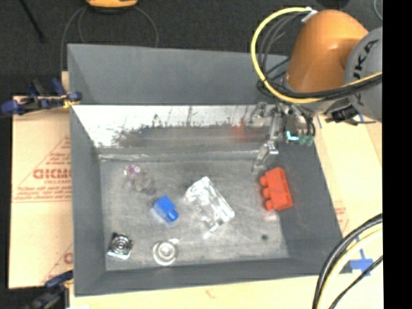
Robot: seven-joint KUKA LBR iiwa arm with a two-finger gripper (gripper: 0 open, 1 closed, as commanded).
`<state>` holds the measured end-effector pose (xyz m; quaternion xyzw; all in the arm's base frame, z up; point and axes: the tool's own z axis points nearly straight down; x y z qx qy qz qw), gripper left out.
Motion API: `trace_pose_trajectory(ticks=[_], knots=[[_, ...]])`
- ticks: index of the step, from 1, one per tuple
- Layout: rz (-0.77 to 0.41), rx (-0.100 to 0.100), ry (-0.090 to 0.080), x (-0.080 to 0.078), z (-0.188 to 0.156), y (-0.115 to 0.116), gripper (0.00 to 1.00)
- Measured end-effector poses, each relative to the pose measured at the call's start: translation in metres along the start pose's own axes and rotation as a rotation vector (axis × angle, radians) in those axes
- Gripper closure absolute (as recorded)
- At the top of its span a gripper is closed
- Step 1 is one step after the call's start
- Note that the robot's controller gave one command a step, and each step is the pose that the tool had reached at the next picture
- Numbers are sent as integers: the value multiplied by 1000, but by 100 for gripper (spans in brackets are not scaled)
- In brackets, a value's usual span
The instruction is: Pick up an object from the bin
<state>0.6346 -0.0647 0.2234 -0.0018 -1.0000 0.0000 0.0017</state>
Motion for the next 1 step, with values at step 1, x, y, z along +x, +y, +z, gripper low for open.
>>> trace_pose_trajectory(ticks=[1], knots=[[17,1,-15,-4,88,58,0]])
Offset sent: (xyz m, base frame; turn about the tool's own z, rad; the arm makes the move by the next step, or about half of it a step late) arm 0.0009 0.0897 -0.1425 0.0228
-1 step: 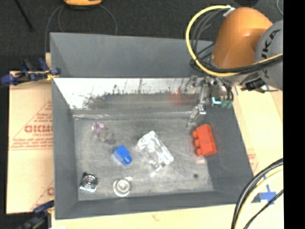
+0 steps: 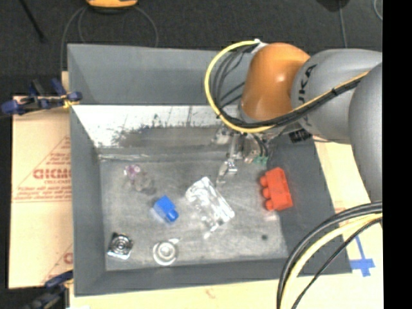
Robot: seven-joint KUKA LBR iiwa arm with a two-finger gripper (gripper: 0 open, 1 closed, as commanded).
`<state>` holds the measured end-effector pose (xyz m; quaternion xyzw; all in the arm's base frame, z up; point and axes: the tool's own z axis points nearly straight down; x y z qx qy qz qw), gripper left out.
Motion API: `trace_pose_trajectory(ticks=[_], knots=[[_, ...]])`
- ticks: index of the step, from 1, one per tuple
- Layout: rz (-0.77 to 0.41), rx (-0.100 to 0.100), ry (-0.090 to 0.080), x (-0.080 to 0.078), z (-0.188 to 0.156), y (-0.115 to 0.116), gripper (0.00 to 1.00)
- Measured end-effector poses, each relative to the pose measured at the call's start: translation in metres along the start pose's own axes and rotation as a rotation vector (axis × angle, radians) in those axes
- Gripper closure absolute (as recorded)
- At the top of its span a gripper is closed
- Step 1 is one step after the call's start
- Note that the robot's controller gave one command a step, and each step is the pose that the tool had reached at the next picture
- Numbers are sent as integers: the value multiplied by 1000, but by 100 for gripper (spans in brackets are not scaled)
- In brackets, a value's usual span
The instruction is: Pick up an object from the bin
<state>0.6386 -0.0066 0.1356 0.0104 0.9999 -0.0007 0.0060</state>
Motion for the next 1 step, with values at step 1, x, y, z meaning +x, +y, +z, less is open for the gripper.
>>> trace_pose_trajectory(ticks=[1], knots=[[78,-5,-3,1,5,8,0]])
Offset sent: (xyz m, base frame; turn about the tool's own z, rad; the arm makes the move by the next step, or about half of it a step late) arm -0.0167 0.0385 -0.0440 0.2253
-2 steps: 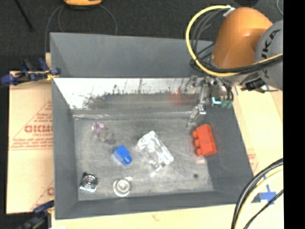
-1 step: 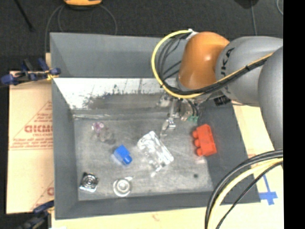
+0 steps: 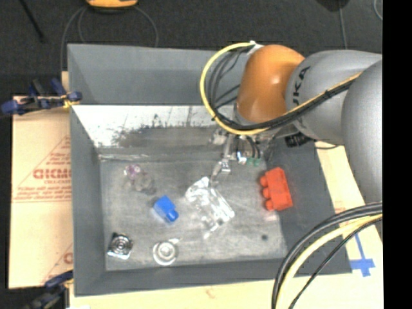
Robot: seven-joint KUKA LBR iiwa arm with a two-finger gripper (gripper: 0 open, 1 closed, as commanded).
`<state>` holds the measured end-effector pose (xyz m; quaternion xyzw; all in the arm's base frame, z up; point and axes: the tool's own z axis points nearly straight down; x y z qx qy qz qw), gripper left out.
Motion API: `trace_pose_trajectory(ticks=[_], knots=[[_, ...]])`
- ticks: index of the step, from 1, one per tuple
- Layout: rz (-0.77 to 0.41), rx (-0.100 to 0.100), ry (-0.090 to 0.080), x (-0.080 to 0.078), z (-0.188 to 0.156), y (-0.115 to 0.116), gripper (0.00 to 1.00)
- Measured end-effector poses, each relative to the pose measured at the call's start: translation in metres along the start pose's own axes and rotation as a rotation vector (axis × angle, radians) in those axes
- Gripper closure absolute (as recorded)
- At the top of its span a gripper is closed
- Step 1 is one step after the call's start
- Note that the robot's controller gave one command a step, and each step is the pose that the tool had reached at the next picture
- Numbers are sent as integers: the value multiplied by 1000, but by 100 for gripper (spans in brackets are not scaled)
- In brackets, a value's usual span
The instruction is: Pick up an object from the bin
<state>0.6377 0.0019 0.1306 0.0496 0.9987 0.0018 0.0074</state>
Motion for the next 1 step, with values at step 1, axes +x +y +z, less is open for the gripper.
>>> trace_pose_trajectory(ticks=[1], knots=[[27,-3,-6,2,1,10,0]])
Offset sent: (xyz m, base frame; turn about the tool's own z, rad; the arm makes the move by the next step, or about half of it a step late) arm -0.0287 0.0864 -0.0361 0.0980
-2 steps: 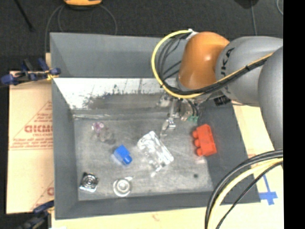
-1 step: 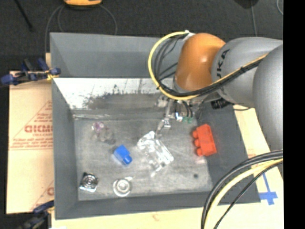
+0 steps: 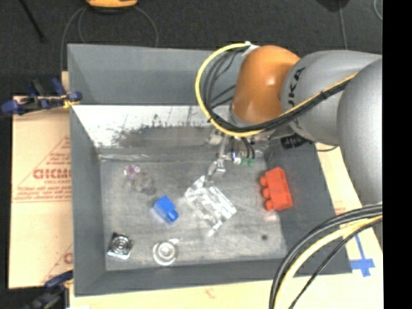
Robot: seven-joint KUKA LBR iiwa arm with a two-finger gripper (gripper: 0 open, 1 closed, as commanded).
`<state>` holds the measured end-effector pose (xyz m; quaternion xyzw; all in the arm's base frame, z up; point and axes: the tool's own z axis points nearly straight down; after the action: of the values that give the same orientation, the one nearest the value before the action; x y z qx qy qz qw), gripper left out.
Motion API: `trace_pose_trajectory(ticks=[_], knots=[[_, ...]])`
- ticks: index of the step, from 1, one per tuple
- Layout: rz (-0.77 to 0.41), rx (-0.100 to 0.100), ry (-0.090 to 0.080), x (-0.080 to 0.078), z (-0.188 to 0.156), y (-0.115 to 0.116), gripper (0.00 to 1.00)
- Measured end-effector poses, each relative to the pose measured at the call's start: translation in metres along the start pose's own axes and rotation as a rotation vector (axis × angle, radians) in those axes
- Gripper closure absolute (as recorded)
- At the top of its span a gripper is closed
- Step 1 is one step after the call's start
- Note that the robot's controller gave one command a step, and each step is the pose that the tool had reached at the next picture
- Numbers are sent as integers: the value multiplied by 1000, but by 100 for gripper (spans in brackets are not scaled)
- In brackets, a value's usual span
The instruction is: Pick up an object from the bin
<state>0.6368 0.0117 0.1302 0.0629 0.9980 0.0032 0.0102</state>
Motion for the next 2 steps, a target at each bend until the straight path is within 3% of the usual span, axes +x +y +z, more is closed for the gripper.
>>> trace_pose_trajectory(ticks=[1,2], knots=[[17,-2,-1,1,0,7,0],[7,0,7,2,1,8,0]])
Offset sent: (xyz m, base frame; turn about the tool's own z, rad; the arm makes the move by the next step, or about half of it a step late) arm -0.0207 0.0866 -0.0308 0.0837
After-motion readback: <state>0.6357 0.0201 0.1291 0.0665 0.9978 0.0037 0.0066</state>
